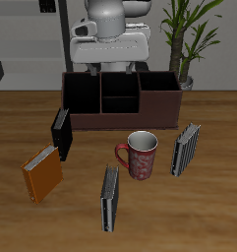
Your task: Place the orange book into the back desk caddy's back compartment
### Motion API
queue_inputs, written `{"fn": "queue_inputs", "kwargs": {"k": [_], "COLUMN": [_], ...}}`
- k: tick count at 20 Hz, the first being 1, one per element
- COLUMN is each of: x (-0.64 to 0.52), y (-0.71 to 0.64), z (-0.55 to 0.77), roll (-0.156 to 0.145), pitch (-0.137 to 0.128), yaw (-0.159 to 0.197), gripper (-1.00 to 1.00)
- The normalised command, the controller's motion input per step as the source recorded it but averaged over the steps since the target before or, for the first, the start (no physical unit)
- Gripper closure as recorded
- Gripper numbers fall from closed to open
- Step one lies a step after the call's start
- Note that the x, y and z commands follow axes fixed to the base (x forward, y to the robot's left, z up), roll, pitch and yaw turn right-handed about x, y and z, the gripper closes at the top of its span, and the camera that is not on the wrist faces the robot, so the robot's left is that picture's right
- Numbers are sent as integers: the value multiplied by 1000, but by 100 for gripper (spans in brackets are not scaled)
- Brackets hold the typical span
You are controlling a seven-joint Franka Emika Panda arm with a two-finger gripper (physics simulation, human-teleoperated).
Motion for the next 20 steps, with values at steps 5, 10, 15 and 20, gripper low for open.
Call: {"fn": "queue_inputs", "kwargs": {"k": [5, 10, 15, 20], "x": [211, 202, 207, 206], "y": [-350, -410, -370, -463], "z": [75, 94, 33, 38], "roll": [30, 24, -18, -32], "pitch": [9, -18, 2, -23], "yaw": [67, -25, -17, -22], "gripper": [-100, -100, -100, -100]}}
